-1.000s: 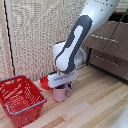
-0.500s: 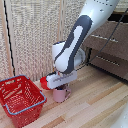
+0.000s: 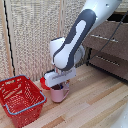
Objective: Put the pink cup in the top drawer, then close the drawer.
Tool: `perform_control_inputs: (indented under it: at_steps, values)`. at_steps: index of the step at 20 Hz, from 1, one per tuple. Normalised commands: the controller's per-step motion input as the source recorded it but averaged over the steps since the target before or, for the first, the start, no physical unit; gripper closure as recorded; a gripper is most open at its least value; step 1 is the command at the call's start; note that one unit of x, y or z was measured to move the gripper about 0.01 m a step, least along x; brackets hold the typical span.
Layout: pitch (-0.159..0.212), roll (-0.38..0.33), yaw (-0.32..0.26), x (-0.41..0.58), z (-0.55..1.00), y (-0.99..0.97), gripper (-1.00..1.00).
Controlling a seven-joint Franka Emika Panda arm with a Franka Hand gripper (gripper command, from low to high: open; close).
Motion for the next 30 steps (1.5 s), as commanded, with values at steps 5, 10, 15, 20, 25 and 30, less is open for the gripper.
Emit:
perform_control_inputs:
  at_steps: [5,10,15,20,25,30]
  values:
    - [0.097,0.000,-0.170,0.345,0.81,0.11,1.00]
    - [0.119,0.000,-0.179,0.439,0.86,0.01,1.00]
    - [0.104,0.000,-0.144,0.585,0.89,0.04,1.00]
    - [0.069,-0.005,-0.116,0.609,0.99,0.03,1.00]
    - [0.070,-0.020,-0.117,0.579,1.00,0.02,1.00]
    - [0.039,-0.066,-0.079,0.440,1.00,0.15,1.00]
